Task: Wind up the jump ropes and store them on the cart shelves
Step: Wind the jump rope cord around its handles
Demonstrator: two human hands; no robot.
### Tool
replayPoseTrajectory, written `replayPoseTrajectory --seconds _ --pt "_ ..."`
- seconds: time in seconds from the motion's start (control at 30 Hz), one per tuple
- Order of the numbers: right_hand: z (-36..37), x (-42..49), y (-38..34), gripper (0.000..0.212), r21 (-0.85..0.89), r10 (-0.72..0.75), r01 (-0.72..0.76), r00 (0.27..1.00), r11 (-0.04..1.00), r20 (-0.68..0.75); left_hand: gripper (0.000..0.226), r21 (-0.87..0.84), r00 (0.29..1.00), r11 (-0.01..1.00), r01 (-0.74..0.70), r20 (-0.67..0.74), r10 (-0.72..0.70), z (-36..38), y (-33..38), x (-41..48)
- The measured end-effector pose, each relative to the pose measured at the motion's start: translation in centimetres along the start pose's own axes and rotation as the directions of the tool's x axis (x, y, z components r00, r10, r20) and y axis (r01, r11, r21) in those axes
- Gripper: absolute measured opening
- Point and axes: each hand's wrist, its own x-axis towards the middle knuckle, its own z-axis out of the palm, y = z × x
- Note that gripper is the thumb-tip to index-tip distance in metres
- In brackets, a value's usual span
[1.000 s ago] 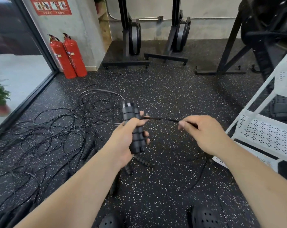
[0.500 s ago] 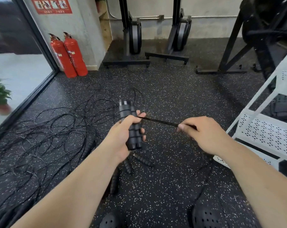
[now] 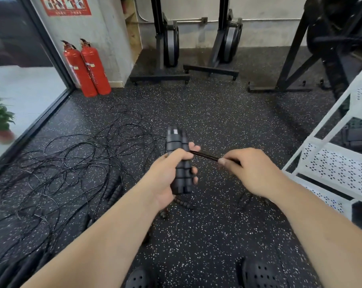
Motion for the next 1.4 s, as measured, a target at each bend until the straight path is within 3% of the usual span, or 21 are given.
replayPoseTrajectory --seconds 0.13,0.27,0.37,0.57,0.73,0.93,1.1,1.23,1.4 --pt "-1.0 0.1 0.9 0.027 0.035 0.048 -0.049 0.999 0.998 0.022 0.04 -0.033 0.996 0.999 -0.025 -0.081 0.022 -1.2 0.4 0.5" --pt "0.5 0.1 -0.2 0.031 0.061 0.052 -0.05 0.998 0.997 -0.03 0.039 -0.011 1.0 1.0 0.027 0.008 -0.027 0.4 -1.1 -0.5" --pt "1.6 -0.1 -1.1 0.027 0.108 0.017 -0.018 1.0 0.994 0.013 0.037 -0.007 0.994 0.998 0.069 0.083 -0.068 1.8 -2.4 -1.1" --pt "-0.6 0.1 -0.4 0.029 0.21 0.058 -0.084 0.99 0.974 0.127 0.032 -0.027 1.0 1.0 0.006 0.009 -0.006 0.0 -0.6 0.3" --pt "-0.7 0.1 0.2 0.029 0.129 0.065 -0.078 0.992 0.989 0.108 0.044 -0.041 0.999 0.999 0.01 -0.052 -0.012 -0.8 -0.6 0.8" --pt "1.3 0.2 -0.8 0.04 0.064 0.021 -0.026 0.998 0.998 0.066 0.039 0.035 0.989 0.994 0.107 0.099 -0.11 2.0 -2.9 -0.7" --pt "-0.4 -0.1 -0.1 0.026 0.158 0.06 -0.08 0.99 0.984 0.126 0.041 -0.009 1.0 0.999 0.031 0.001 -0.031 0.1 -0.4 0.5" --pt "-0.5 -0.1 0.4 0.024 0.089 0.074 -0.086 0.989 0.992 0.126 0.04 -0.044 0.998 0.999 -0.006 -0.061 0.003 -0.4 0.0 0.7" --pt "1.1 -0.1 -0.8 0.031 0.004 0.056 -0.056 0.998 0.998 -0.004 0.038 0.011 0.992 0.995 0.102 0.068 -0.103 1.7 -2.0 -0.6"
